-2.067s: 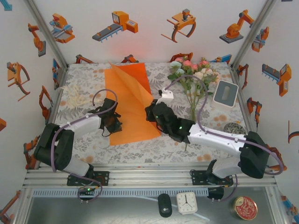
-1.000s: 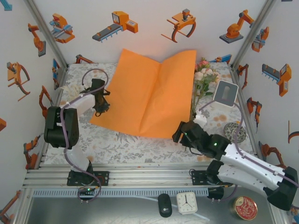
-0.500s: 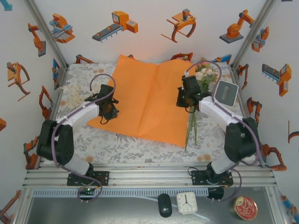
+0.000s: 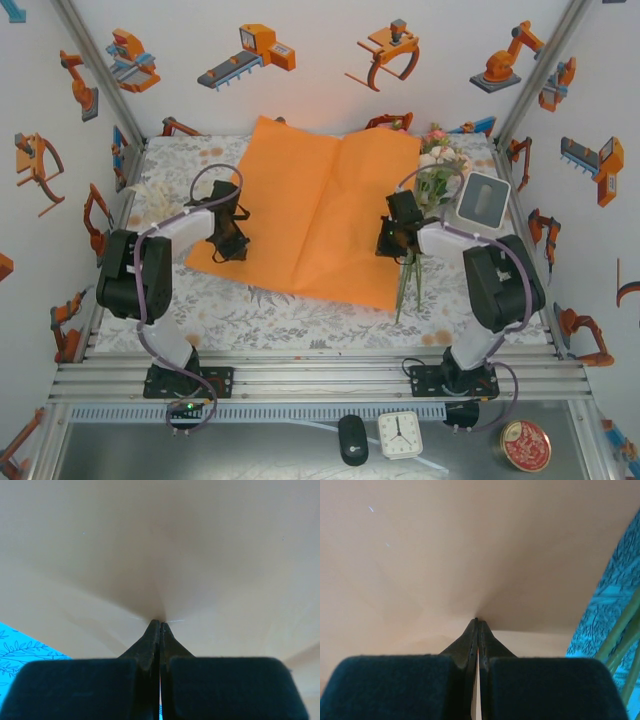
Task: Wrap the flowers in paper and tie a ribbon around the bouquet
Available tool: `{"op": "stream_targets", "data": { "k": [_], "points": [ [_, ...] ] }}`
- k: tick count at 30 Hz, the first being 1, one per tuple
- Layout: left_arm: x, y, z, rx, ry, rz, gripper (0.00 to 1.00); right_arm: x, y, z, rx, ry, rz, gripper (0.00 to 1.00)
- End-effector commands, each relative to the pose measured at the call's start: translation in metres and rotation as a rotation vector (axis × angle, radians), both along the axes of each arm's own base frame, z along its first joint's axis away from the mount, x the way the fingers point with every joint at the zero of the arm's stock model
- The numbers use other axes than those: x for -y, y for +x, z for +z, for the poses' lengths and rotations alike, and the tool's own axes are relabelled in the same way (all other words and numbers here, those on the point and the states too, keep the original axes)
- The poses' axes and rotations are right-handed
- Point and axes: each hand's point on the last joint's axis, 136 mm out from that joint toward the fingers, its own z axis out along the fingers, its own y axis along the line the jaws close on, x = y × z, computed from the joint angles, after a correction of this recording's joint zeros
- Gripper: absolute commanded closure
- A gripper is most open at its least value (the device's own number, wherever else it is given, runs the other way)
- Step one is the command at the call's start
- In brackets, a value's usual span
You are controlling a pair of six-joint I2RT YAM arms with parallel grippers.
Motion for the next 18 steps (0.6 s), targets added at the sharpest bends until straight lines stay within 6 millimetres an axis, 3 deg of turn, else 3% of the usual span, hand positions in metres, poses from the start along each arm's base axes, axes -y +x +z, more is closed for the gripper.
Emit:
{"op": "stream_targets", "data": {
  "k": [1,5,7,9,11,13,16,18],
  "points": [
    [-0.020,0.001,-0.013,-0.047,0.033,0.013,1.00,-0.005,-0.035,-0.013,-0.072,0.054,-0.058,1.00],
    [-0.042,0.014,-0.015,-0.048,0.058,0.022,1.00,-0.032,-0.086,-0.012,-0.105,0.094,-0.032,1.00],
    [-0.055,0.023,-0.012,-0.045,0.090,0.024,1.00,-0.058,-0.116,-0.009,-0.094,0.109,0.007,1.00],
    [-0.065,0.032,-0.005,-0.027,0.085,0.029,1.00,-0.096,-0.145,0.003,-0.087,0.160,0.094,1.00],
    [-0.072,0.038,0.007,0.014,0.071,0.047,1.00,-0.125,-0.158,0.023,-0.071,0.192,0.183,1.00],
    [-0.072,0.042,0.027,0.064,0.064,0.042,1.00,-0.125,-0.151,0.048,-0.019,0.149,0.208,1.00],
    [-0.067,0.038,0.059,0.132,0.058,0.040,0.94,-0.105,-0.112,0.099,0.139,0.136,0.151,1.00],
    [-0.060,0.030,0.078,0.177,0.060,0.031,0.82,-0.090,-0.080,0.123,0.200,0.191,0.104,1.00]
  ]
}}
